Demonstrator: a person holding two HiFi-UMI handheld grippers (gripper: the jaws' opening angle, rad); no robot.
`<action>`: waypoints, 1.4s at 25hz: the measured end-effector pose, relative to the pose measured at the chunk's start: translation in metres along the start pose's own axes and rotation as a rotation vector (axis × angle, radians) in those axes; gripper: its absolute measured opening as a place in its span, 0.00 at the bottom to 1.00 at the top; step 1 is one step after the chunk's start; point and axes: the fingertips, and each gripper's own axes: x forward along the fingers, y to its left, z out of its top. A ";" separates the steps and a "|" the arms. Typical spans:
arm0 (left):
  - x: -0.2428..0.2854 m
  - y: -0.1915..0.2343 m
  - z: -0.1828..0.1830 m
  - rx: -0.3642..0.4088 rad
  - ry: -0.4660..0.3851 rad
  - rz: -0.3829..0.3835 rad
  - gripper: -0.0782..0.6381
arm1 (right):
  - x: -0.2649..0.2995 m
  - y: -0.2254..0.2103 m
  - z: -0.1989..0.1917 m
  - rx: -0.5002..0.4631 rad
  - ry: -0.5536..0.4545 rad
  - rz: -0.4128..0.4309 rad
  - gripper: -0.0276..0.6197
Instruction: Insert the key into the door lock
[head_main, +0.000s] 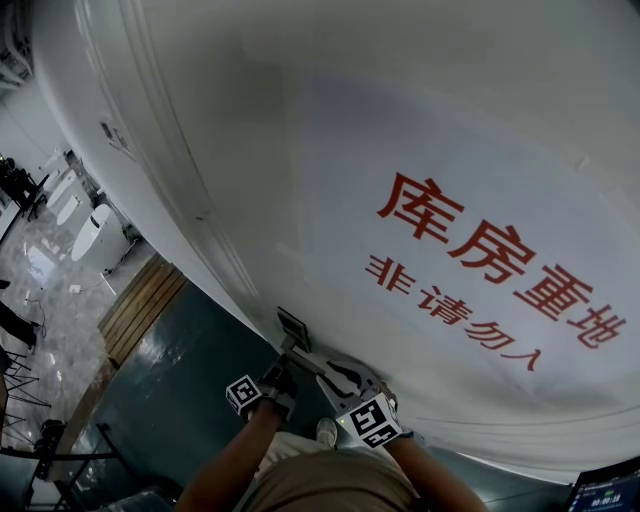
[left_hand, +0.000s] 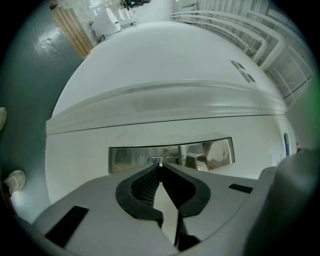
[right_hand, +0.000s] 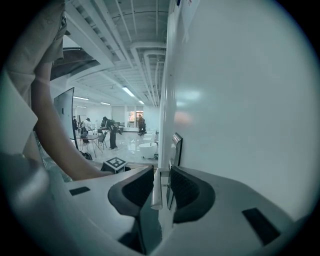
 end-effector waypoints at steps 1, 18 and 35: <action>0.000 -0.001 0.001 0.006 0.002 -0.002 0.16 | 0.000 0.000 0.000 -0.003 0.001 0.001 0.21; 0.002 -0.007 -0.001 0.031 -0.017 -0.016 0.16 | 0.008 -0.001 -0.003 0.013 0.001 0.007 0.21; 0.003 -0.010 0.003 0.030 -0.028 -0.011 0.16 | 0.016 0.002 0.000 0.000 0.012 0.017 0.21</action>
